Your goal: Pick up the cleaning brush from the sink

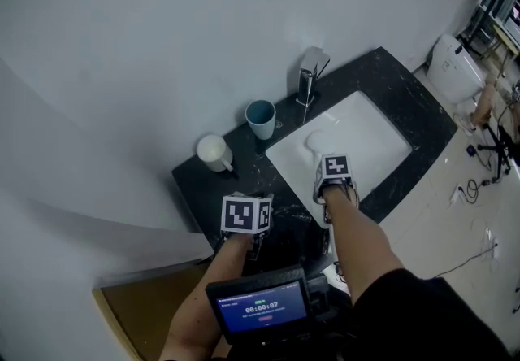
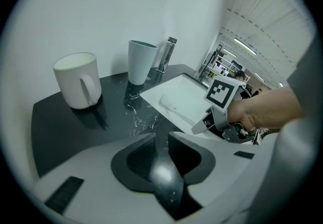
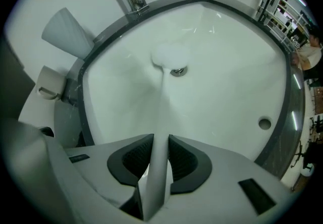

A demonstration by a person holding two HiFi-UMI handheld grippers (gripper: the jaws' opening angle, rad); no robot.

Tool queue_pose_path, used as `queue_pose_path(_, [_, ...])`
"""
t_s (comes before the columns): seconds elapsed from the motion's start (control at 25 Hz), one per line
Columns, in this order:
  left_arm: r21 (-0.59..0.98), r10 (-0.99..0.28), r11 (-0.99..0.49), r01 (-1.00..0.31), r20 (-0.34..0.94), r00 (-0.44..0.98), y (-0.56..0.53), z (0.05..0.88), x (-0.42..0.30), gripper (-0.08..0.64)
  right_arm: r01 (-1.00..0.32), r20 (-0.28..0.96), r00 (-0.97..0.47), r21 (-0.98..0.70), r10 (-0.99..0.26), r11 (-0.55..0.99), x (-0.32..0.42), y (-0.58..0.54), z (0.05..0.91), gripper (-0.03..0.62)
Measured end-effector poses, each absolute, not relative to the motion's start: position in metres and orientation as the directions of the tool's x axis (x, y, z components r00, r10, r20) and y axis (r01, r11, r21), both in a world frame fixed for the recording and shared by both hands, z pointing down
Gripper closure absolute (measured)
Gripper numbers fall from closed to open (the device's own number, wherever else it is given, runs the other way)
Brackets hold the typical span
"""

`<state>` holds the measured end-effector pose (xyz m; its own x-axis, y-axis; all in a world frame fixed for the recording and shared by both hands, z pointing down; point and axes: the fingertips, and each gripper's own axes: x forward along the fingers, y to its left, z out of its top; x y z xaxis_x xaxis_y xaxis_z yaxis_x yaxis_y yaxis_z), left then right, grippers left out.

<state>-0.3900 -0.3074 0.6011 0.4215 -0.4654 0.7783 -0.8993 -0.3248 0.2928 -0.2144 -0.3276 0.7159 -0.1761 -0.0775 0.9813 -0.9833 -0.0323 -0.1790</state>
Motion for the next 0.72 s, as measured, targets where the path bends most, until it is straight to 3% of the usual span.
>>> queue_pose_path(0.36, [0.312,-0.536,-0.403,-0.860,0.682,0.499,-0.280,0.548,-0.367,0.469,-0.943,0.902,-0.329,-0.326,-0.278,0.060,-0.187,-0.310,0.632,0.525])
queue_pose_path(0.56, [0.294,-0.624,-0.447,-0.845,0.574,0.530,-0.262,0.510,-0.353,0.513,-0.873,0.721,-0.476,-0.455,-0.504,0.174,-0.173,-0.275,0.564,0.525])
queue_pose_path(0.72, [0.240,-0.710,-0.480,-0.844,0.459,0.534,-0.247,0.486,-0.341,0.557,-0.845,0.553,-0.517,-0.450,-0.653,0.288,-0.148,-0.236,0.512,0.525])
